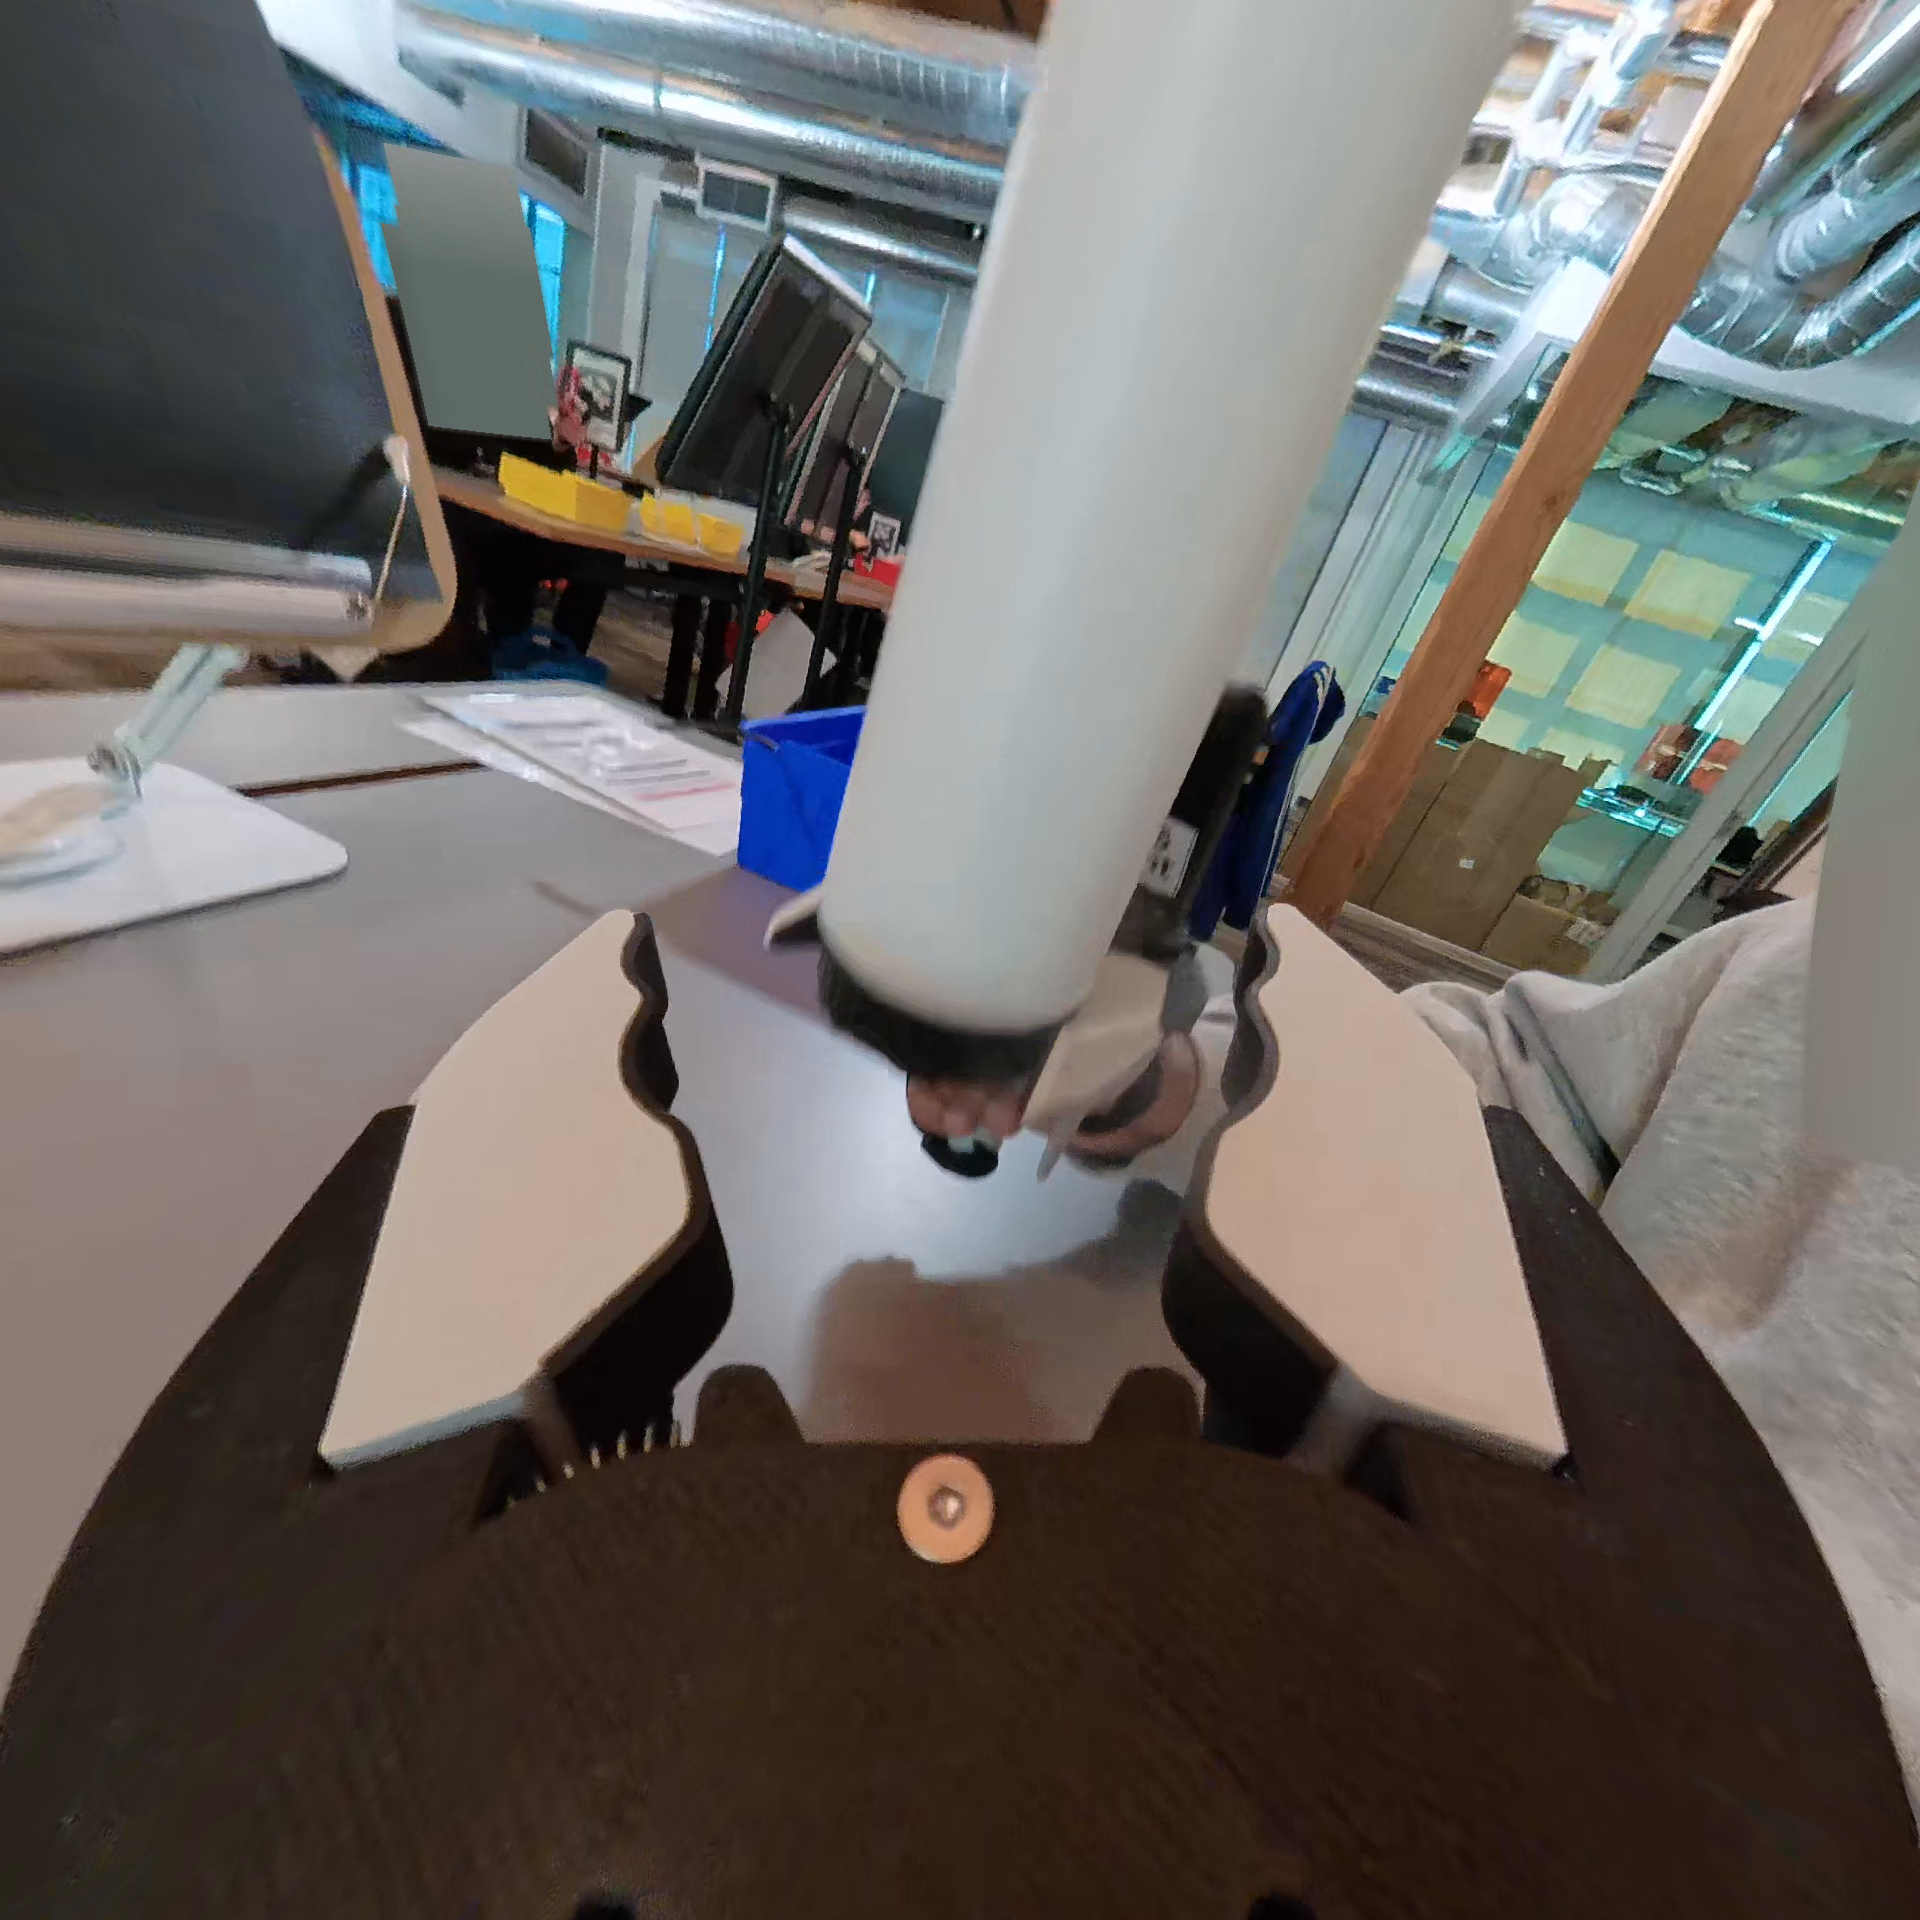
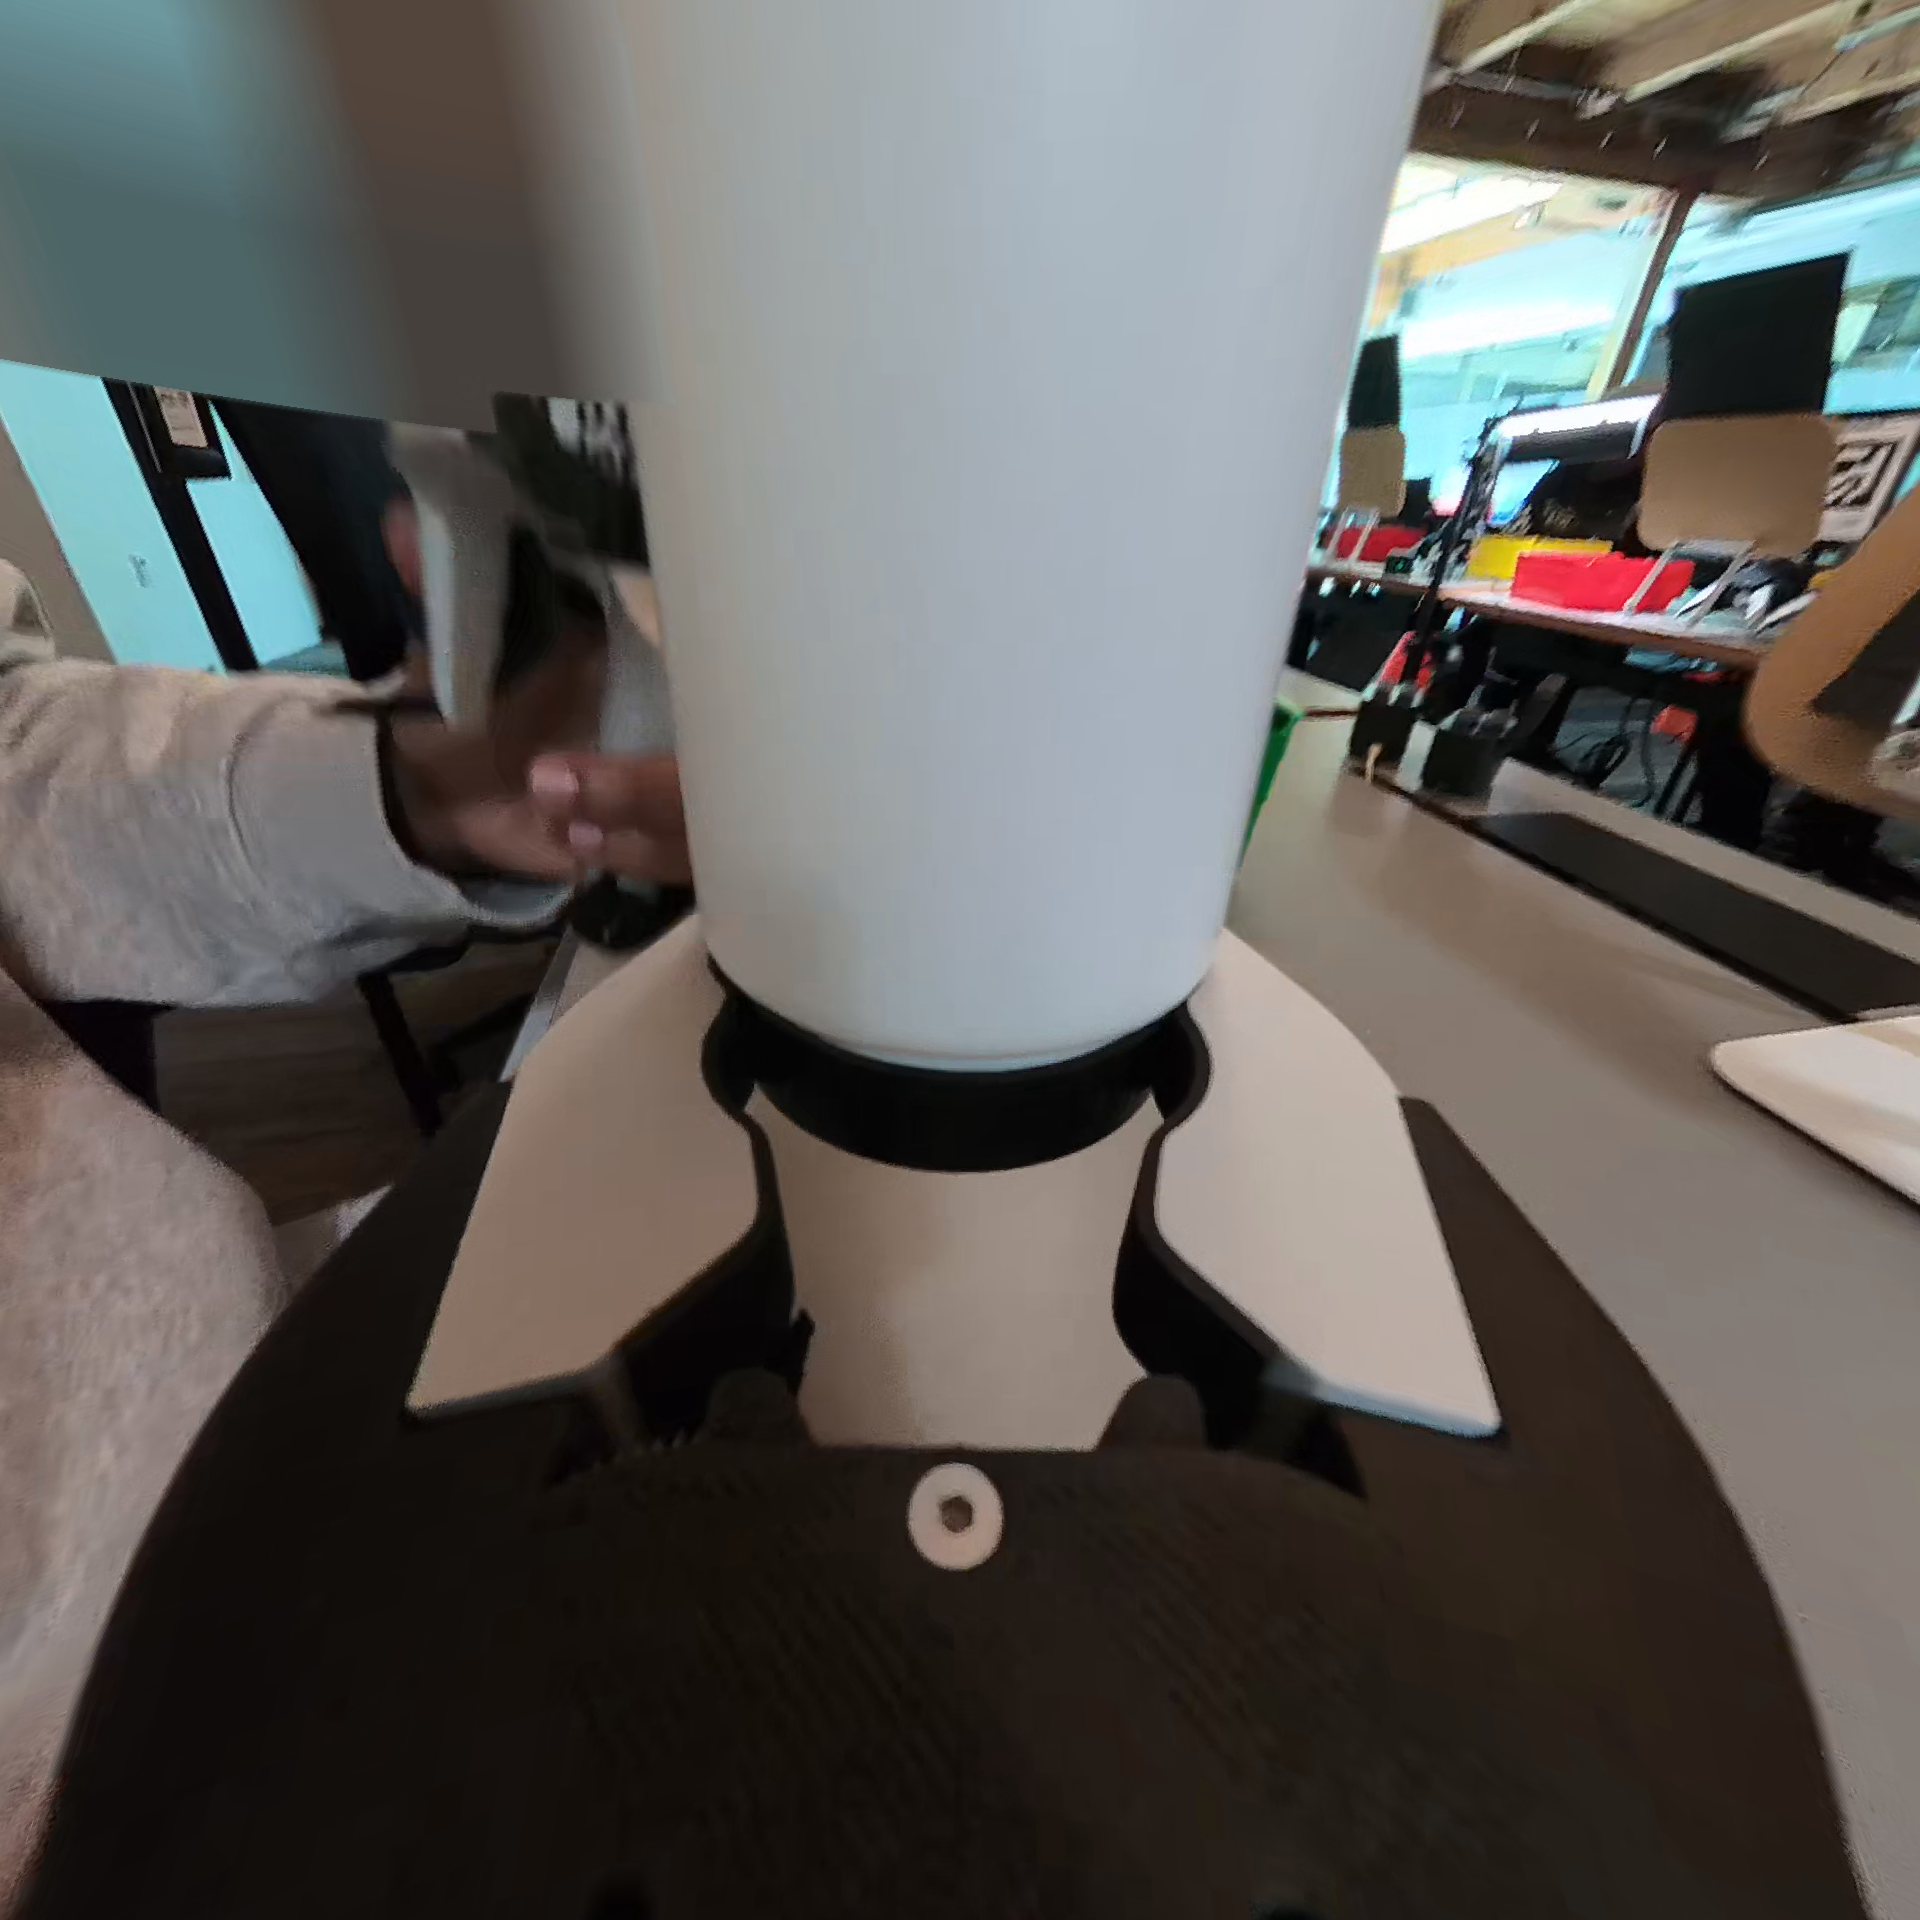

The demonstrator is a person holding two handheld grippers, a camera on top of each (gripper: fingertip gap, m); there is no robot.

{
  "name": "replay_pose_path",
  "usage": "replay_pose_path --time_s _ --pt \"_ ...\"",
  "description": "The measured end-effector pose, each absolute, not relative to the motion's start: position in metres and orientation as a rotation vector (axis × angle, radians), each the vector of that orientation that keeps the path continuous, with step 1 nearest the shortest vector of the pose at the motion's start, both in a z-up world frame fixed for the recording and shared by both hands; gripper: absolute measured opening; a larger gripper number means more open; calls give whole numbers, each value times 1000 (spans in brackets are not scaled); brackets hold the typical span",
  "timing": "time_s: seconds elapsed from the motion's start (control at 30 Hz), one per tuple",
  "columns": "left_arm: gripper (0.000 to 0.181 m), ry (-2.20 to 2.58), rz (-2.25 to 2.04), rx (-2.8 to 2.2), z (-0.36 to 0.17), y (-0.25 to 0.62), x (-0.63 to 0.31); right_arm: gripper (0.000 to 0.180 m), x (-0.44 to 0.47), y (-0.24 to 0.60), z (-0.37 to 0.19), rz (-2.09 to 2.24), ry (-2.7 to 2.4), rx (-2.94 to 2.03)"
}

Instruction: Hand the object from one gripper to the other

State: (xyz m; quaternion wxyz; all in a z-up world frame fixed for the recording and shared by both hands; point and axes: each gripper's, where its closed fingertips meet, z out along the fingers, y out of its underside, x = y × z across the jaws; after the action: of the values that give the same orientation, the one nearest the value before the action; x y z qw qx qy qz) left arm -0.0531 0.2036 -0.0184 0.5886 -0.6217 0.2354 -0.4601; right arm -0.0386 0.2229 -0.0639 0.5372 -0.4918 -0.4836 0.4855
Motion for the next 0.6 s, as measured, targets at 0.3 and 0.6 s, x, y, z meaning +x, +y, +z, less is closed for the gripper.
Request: replay_pose_path --time_s 0.3,0.6 --pt "126 586 -970 -1373 46 181 -61 79 -63 197 -102 1045 -1384 -1255" --pt "106 580 -1023 -1384 51 173 -57 79 -79 169 -111 1040 -1458 -1250"
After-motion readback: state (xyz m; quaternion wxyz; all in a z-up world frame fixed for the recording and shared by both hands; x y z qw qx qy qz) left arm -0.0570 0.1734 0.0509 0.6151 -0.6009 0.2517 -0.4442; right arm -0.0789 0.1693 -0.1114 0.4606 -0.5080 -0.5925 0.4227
